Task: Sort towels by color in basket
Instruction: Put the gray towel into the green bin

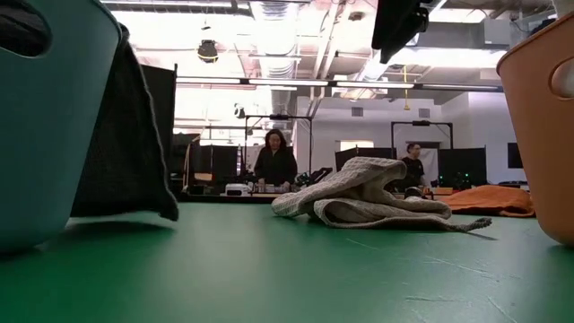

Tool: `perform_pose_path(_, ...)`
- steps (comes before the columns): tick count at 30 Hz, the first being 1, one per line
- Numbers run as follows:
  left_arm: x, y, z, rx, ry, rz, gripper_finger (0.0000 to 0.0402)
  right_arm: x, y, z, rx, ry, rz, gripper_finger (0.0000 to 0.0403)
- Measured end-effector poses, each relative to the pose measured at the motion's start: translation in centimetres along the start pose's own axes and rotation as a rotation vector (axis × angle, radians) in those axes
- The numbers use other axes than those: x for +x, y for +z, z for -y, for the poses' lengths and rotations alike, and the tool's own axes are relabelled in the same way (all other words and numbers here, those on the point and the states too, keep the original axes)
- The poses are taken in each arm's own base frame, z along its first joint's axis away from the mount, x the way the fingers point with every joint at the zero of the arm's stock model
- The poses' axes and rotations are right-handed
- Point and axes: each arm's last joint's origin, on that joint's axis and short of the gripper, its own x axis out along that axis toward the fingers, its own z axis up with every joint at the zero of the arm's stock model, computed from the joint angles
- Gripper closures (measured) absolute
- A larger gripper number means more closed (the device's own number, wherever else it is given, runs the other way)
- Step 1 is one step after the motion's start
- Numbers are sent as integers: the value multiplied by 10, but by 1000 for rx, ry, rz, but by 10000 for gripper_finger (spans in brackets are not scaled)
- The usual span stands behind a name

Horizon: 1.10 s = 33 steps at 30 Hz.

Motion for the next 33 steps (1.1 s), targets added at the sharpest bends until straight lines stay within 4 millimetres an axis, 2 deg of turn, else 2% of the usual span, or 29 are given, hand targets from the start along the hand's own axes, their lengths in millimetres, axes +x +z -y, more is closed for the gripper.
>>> perform_pose_path(4,-31,-2,-3,-28,-56,18,152,0,1,2,5,-4,0,138)
perform_pose_path(12,-80,-4,-12,21,-195,-15,150,1,2,3,6,-6,3,138)
perform_pose_path(16,-113,5,-30,-11,-205,92,150,1,4,3,12,4,23,138)
perform_pose_path(20,-135,21,-58,-113,-86,267,150,1,9,2,32,25,65,138)
perform_pose_path(22,-134,32,-72,-142,-1,290,150,1,12,0,42,40,90,138)
perform_pose_path(25,-123,53,-87,-171,80,299,150,0,15,-3,77,69,129,138)
perform_pose_path(30,-99,93,-105,-208,6,245,150,-2,14,-14,96,117,150,138)
perform_pose_path(33,-83,109,-120,-249,-51,164,150,-4,10,-20,88,129,145,138)
